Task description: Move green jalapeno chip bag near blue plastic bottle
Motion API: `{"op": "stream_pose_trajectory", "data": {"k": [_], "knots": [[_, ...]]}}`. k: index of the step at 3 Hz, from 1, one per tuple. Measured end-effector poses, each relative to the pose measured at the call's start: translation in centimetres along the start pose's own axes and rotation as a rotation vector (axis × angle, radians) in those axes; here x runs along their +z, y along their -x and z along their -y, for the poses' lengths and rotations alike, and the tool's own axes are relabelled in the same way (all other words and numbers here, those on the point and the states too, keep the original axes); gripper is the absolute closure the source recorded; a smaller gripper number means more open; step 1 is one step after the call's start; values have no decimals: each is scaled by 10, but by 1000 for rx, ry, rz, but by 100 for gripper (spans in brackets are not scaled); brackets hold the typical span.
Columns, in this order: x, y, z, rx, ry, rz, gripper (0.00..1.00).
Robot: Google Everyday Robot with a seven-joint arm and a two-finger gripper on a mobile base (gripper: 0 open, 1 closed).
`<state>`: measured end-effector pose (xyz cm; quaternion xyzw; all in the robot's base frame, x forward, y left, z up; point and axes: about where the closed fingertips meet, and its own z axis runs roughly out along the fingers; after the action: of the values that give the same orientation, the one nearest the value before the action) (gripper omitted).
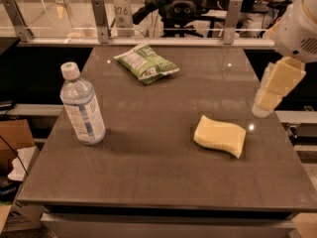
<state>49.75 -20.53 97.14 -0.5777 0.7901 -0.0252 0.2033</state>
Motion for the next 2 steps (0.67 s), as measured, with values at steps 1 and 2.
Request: {"op": "stream_pose_trajectory", "data": {"k": [1, 2], "knots": [[20, 18, 32, 31, -12, 44, 0], [45, 41, 61, 59, -22, 95, 0]]}}
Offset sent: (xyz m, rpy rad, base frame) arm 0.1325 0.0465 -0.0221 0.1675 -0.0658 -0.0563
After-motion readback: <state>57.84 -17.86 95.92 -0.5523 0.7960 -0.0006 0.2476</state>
